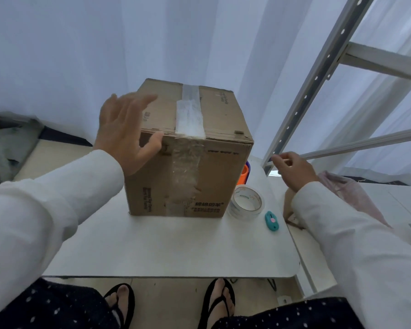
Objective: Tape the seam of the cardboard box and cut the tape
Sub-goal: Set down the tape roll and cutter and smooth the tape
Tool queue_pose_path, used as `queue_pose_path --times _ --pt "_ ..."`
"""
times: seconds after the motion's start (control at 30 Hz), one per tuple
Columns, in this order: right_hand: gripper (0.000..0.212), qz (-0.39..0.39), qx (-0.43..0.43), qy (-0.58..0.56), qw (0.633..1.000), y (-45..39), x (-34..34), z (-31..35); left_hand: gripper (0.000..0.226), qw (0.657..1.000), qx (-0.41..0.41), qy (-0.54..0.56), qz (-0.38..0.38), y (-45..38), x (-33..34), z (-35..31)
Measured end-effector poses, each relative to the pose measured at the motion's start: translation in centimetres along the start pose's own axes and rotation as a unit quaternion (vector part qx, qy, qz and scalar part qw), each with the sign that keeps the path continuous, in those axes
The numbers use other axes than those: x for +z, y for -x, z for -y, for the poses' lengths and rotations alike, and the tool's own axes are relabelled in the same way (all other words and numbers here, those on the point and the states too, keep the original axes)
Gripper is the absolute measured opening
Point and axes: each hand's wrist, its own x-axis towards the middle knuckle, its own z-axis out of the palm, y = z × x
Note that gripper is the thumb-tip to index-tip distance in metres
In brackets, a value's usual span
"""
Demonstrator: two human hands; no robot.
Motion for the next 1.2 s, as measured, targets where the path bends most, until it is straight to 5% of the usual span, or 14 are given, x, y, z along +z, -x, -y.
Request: queue_pose_path --times 0.1,0.2,0.4,0.63,1.03,1.13,1.2 --pt "0.042 -0.055 -0.069 -0.064 0.994 0.6 0.5 4.3 0.067 0.999 -0.039 -0.003 0.001 0.5 -0.7 2.0" --pt "0.048 -0.100 -0.174 -0.080 0.976 1.2 0.8 7.7 0.068 0.997 0.007 -0.051 0.049 1.0 -0.7 2.9" --pt "0.056 -0.115 -0.400 0.150 0.897 3.4 3.7 10.2 0.074 0.980 0.118 -0.150 0.063 0.7 1.4 0.8" --pt "0.081 -0.172 -0.430 0.241 0.853 3.7 8.3 7.7 0.079 0.974 0.110 -0.193 0.049 1.0 3.5 -0.1" --pt "0.125 -0.141 -0.404 0.277 0.860 4.7 8.9 7.7 0.119 0.954 0.135 -0.248 0.103 1.8 3.2 -0.2" --pt "0.117 -0.141 -0.414 0.257 0.862 5.0 8.2 7.9 0.122 0.958 0.157 -0.220 0.098 1.6 2.4 0.9" --pt "0.095 -0.151 -0.410 0.218 0.873 4.9 7.0 8.3 0.110 0.979 0.103 -0.163 0.067 1.2 1.6 1.5"
